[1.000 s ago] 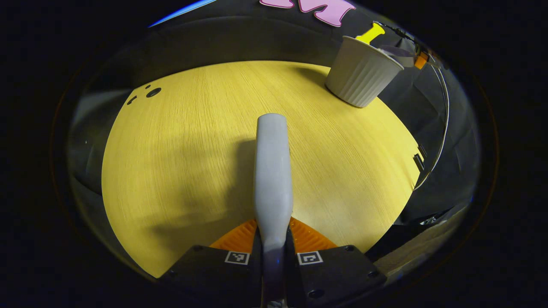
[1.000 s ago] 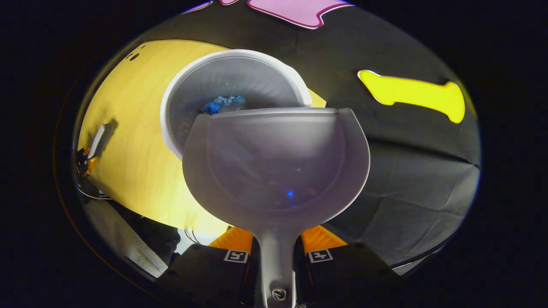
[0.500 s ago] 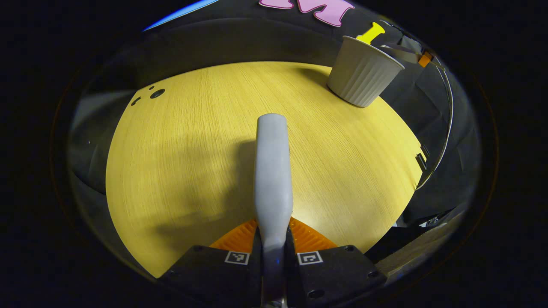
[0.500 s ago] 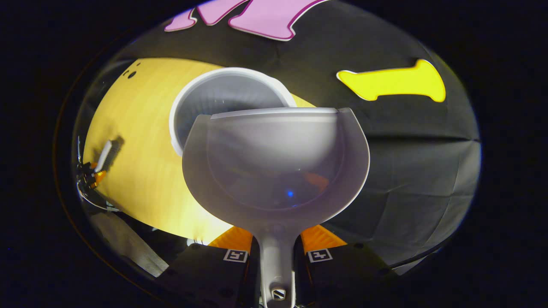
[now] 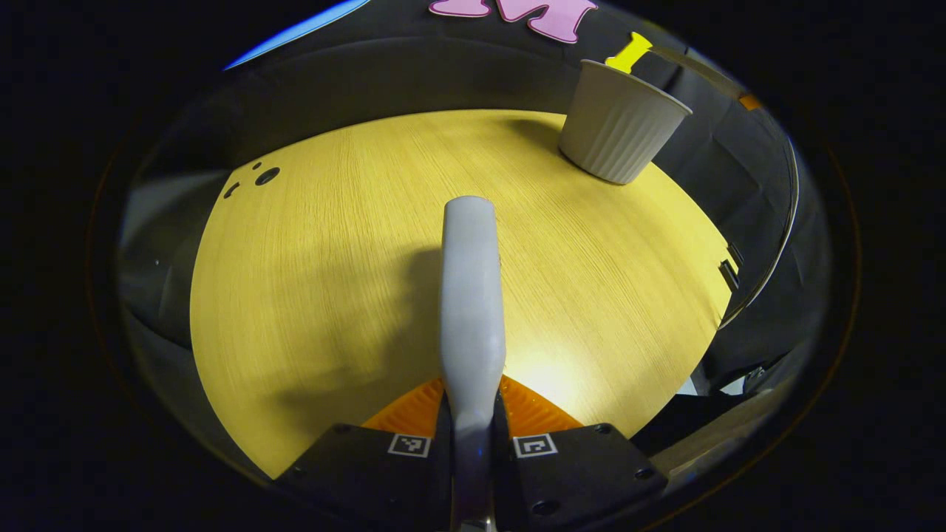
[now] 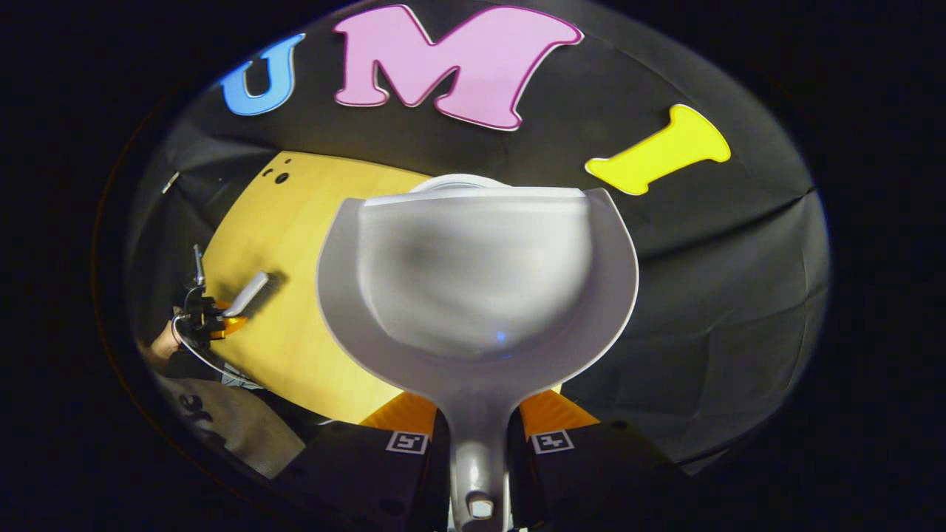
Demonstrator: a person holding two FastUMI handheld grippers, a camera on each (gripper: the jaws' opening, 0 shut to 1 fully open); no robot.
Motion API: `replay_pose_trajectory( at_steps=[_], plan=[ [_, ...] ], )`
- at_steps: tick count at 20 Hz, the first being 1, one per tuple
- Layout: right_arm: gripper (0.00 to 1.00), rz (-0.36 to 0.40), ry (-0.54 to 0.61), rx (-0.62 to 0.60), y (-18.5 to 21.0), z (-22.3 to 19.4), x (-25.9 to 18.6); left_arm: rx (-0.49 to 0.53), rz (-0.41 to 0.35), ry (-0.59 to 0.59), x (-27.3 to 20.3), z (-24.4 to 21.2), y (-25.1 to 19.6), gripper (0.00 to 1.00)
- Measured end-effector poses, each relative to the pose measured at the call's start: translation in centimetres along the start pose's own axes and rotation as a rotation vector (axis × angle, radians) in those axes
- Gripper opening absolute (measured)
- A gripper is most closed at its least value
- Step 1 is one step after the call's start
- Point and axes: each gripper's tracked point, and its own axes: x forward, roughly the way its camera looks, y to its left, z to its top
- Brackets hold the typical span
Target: Pick up the small broom and dustpan from the desktop, sweep the trash into the dustpan with the broom, and then empty the trash into the garbage bin.
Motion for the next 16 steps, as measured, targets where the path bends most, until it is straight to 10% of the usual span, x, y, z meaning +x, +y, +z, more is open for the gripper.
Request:
replay_pose_trajectory(
  at_steps=[16],
  plan=[
    [0.36, 0.248, 0.092, -0.051, 21.3, -13.8, 12.7, -0.027, 0.066, 0.012, 0.2, 1.1, 0.9, 0.27]
  ],
)
